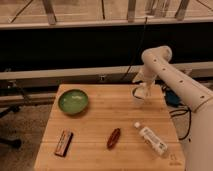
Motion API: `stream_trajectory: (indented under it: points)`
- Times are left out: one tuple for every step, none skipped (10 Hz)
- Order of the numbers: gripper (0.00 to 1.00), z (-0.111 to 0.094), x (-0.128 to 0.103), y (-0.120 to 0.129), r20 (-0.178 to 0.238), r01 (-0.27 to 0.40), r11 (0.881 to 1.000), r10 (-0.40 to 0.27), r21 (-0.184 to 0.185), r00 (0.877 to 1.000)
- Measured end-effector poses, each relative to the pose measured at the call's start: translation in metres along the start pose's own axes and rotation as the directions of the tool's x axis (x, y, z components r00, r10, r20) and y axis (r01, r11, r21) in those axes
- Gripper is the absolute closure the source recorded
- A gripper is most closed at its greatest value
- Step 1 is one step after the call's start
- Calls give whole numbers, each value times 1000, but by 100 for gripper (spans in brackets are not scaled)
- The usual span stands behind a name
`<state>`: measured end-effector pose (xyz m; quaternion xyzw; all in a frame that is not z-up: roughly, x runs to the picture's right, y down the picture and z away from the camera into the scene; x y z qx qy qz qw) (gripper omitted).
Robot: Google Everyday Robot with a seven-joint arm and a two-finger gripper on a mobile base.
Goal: Place the white sponge in the ceramic cup
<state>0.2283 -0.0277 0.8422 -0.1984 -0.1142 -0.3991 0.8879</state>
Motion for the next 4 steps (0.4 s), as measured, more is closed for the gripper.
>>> stream_trajectory:
  points:
    - [20, -1, 1, 1, 1, -3, 1000, 3, 7, 1000]
    - [20, -2, -3, 3, 0, 5, 1000, -5, 4, 1000]
    - [20, 1, -10, 2, 4, 8, 1000, -8, 2, 1000]
    - [20, 2, -13, 0, 6, 11, 1000, -11, -1, 1000]
